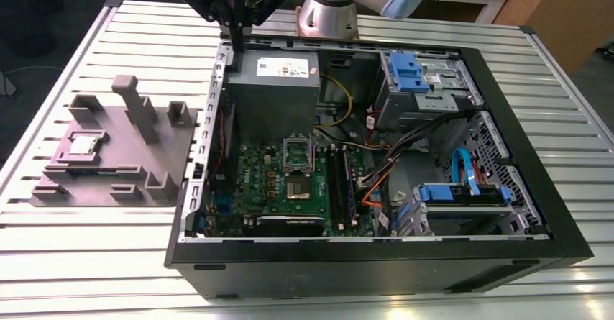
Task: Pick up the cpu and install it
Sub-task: 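Reach for the cpu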
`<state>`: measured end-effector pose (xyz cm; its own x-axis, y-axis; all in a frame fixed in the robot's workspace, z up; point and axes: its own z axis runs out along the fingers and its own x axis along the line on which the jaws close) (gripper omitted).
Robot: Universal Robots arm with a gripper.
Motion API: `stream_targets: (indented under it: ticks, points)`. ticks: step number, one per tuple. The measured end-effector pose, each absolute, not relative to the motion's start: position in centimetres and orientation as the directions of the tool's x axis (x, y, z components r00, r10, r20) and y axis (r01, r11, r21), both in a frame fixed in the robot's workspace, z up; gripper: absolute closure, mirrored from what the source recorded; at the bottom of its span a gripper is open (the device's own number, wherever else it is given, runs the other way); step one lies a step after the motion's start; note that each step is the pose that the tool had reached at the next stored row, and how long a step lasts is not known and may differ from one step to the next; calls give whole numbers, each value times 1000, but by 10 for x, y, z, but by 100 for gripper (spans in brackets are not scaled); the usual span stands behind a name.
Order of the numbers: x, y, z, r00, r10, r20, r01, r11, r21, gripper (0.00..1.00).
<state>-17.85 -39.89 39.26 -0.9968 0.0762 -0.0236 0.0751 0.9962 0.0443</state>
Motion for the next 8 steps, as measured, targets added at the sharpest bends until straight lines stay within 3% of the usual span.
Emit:
stream_targets:
  ticks: [8]
  points:
    - [-180, -399, 393, -997, 76, -24, 75, 996, 44, 90]
